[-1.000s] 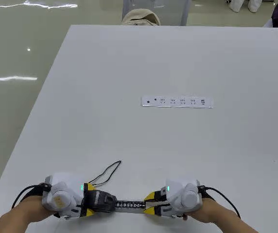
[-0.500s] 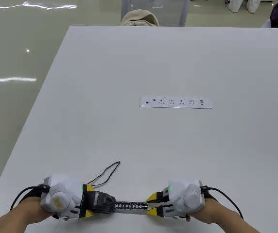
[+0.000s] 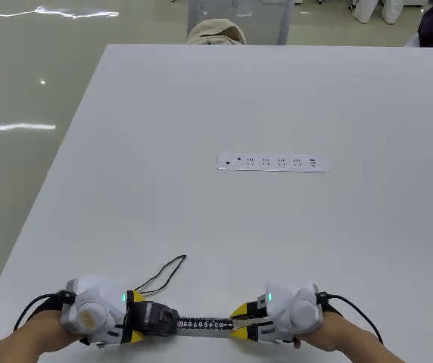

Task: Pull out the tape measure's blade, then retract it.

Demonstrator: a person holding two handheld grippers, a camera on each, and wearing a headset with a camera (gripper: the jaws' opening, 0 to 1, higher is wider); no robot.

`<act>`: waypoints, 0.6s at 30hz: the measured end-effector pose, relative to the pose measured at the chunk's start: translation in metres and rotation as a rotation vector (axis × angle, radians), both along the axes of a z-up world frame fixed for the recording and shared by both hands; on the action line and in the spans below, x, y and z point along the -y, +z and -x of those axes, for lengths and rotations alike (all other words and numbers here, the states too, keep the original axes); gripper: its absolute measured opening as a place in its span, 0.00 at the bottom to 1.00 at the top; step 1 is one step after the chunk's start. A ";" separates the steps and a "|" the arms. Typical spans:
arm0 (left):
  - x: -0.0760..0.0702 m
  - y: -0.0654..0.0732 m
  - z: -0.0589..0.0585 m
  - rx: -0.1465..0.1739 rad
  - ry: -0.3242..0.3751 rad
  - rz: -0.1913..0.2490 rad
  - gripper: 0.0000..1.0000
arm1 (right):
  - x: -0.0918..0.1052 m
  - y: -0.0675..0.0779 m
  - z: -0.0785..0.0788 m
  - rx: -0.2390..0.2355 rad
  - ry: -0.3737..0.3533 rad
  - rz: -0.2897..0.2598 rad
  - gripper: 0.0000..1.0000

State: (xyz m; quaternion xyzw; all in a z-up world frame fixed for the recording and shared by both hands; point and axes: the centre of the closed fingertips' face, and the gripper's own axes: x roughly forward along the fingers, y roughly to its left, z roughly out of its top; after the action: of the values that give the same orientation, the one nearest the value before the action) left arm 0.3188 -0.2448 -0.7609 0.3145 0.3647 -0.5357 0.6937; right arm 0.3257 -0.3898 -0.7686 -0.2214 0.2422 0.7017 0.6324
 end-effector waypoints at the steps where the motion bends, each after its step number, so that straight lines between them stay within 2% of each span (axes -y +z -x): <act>1: 0.000 0.000 0.000 0.000 0.000 0.000 0.30 | 0.001 0.000 0.000 -0.001 -0.001 0.001 0.11; 18: -0.001 0.000 0.001 -0.001 -0.001 0.001 0.30 | 0.008 0.000 -0.002 -0.003 0.000 0.003 0.11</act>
State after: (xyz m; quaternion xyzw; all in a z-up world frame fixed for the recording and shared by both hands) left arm 0.3183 -0.2443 -0.7612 0.3140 0.3643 -0.5363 0.6936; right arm 0.3272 -0.3975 -0.7687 -0.2216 0.2442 0.7016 0.6317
